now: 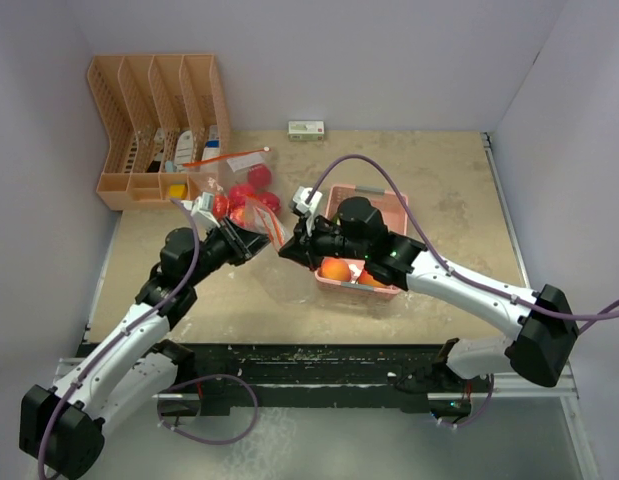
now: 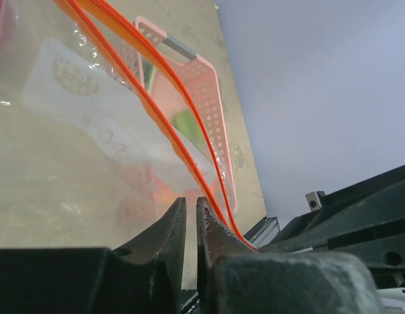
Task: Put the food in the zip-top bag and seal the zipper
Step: Open the zipper of the food storage bag.
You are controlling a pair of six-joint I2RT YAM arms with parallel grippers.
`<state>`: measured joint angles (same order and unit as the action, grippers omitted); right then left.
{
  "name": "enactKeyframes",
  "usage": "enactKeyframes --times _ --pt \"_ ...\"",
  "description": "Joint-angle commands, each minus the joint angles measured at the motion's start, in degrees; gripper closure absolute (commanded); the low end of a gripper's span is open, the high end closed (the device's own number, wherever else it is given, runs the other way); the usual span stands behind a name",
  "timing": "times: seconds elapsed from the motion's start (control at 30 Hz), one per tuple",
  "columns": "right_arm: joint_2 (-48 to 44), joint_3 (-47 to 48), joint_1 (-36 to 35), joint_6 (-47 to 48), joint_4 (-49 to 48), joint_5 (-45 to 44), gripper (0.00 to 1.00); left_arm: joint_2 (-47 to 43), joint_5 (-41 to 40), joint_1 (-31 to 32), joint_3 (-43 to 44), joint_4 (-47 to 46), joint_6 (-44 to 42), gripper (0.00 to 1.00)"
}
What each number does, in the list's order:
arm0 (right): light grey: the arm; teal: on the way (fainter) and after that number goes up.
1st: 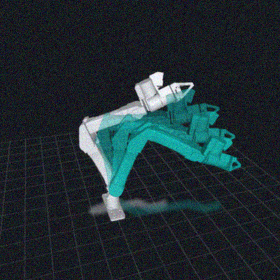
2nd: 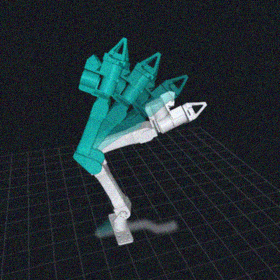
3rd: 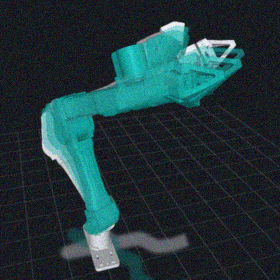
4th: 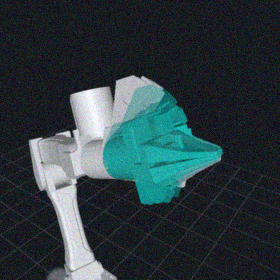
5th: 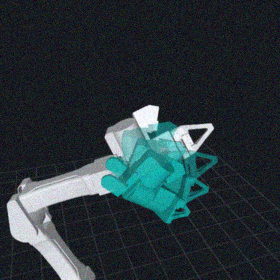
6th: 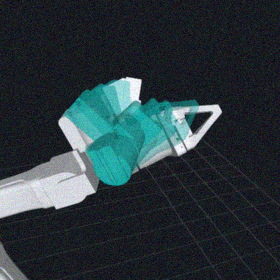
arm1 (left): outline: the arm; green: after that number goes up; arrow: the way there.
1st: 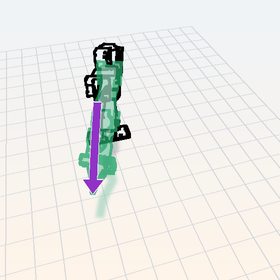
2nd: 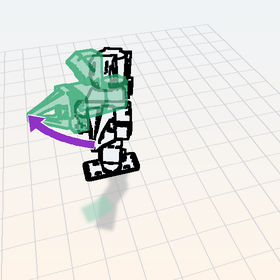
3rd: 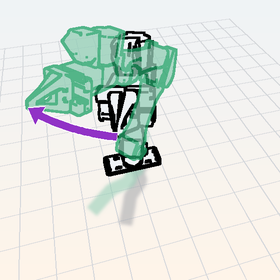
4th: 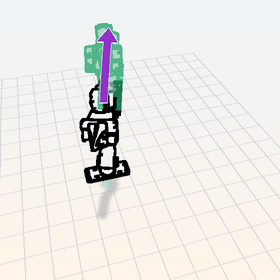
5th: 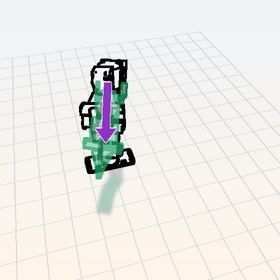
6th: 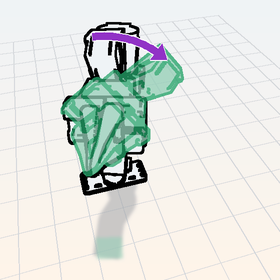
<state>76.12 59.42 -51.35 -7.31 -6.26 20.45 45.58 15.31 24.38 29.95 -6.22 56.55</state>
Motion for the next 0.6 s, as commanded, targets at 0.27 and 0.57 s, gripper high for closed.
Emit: enactKeyframes --times 0.27,0.57 --pt "-2.16 1.78 -0.68 -0.05 1.29 -5.76 0.9 -1.03 0.6 -0.04 -1.23 -5.44 -1.95 1.0" --pt "-2.01 1.48 -0.66 -0.31 1.28 -5.85 0.96 -2.32 0.32 -0.03 -1.55 -4.23 -1.09 1.0"
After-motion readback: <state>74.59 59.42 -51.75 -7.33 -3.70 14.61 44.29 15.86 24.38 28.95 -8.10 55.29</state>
